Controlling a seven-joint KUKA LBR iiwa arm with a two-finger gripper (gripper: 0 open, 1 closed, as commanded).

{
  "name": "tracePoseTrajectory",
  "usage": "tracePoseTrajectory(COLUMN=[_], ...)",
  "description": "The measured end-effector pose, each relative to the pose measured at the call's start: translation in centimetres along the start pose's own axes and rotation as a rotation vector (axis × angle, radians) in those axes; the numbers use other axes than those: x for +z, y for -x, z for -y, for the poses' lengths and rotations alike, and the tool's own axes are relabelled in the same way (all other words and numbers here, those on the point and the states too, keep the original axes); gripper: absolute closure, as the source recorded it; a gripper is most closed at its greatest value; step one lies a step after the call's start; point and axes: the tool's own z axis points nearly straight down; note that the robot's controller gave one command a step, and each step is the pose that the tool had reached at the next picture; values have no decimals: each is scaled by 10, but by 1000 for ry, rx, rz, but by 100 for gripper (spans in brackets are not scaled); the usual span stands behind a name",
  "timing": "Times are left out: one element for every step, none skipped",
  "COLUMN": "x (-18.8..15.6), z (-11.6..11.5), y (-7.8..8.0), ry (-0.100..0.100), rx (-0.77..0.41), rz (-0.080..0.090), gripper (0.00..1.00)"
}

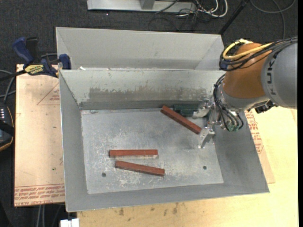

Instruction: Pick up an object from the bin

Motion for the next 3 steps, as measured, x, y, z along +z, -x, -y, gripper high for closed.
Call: tracePoseTrajectory(x=[36, 36, -102], z=[-3, -3, -15], y=[-7, -7, -33], ry=[0, 0, 0], rx=[130, 130, 107], rz=[24, 24, 2], gripper=[100, 100, 100])
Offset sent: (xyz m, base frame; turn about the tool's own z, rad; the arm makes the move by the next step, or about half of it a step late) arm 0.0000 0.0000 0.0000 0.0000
